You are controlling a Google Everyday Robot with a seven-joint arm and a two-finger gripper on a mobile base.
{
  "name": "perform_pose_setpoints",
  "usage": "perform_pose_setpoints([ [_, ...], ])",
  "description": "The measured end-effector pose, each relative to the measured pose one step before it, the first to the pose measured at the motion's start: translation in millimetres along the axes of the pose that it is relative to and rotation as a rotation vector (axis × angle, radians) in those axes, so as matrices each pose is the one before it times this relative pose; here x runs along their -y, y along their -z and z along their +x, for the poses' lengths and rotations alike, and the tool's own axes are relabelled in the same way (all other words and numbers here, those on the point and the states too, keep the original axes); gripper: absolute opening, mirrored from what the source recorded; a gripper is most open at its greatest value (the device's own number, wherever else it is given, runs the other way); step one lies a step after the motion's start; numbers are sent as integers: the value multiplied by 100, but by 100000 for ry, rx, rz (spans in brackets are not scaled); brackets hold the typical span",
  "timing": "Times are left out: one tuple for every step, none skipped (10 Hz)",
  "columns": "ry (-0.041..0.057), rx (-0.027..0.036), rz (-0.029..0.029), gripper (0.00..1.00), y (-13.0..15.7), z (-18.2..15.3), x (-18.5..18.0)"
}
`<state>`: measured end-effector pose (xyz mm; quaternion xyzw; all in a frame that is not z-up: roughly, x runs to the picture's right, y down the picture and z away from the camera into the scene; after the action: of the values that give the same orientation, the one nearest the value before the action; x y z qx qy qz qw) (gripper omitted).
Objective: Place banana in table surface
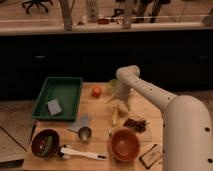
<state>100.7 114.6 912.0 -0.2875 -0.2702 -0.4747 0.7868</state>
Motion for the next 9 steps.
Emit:
perform_pose_setpoints([
  [426,-1065,1458,80,201,22,-26],
  [394,-615,850,80,108,-21,14],
  [-62,-155,3,80,67,48,-48],
  [117,38,-18,80,-24,-27,71],
  [239,23,-6,80,-19,-39,162],
  [-39,-8,-5,80,7,9,-26],
  [-74,-1,3,80,6,10,-48],
  [30,36,83,80,5,-22,34],
  [110,14,-5,80,-9,-21,73],
])
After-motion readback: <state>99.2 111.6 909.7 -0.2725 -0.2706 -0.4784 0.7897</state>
